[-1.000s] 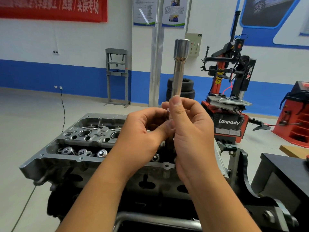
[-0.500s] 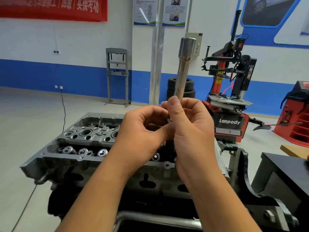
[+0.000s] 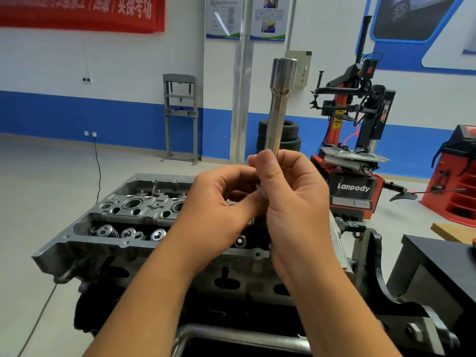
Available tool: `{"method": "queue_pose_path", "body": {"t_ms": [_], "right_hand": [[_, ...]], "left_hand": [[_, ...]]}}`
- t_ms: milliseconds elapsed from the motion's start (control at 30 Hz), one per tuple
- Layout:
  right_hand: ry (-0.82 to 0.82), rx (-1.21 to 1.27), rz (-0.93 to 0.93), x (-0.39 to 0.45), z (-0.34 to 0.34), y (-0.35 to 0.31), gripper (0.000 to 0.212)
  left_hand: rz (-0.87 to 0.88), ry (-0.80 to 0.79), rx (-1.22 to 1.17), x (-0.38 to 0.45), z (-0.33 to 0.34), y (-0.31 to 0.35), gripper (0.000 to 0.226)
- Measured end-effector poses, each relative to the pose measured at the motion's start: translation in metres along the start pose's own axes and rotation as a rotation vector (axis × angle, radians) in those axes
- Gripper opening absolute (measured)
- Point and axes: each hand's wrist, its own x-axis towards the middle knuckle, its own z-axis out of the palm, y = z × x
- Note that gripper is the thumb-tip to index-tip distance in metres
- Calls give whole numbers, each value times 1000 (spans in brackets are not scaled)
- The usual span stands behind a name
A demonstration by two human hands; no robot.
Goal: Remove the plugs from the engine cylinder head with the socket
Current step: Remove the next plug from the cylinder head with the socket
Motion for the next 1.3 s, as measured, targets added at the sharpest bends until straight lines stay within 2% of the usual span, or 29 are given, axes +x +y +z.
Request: {"method": "queue_pose_path", "body": {"t_ms": [133, 267, 367, 433, 600, 800, 900, 933, 1067, 1167, 1300], "right_hand": [[1, -20, -3, 0, 0, 1, 27], [3, 40, 28, 0, 0, 1, 22], [41, 37, 25, 1, -1, 1, 33], [33, 28, 17, 1, -1, 1, 31], [7, 26, 7, -2, -3, 1, 29], [69, 8, -6, -2, -3, 4, 24], [69, -33, -20, 0, -4, 5, 12], [61, -33, -12, 0, -4, 5, 8], [34, -50, 9, 2, -3, 5, 18], [34, -16, 23, 3, -2, 5, 14], [50, -28, 16, 2, -2, 6, 21]], "left_hand": [[-10, -85, -74, -1, 0, 2, 33], [-3, 11, -18, 1, 4, 1, 32], [10, 85, 17, 2, 2, -2, 31], [15, 92, 2, 2, 0, -4, 30], [50, 49, -82, 2, -2, -4, 23], [42, -40, -37, 0, -3, -5, 25], [0, -91, -141, 0, -4, -2, 29], [-7, -75, -149, 1, -4, -1, 29], [22, 32, -130, 2, -1, -2, 28], [29, 60, -110, 2, -2, -4, 28], [48, 94, -35, 1, -2, -6, 32]]}}
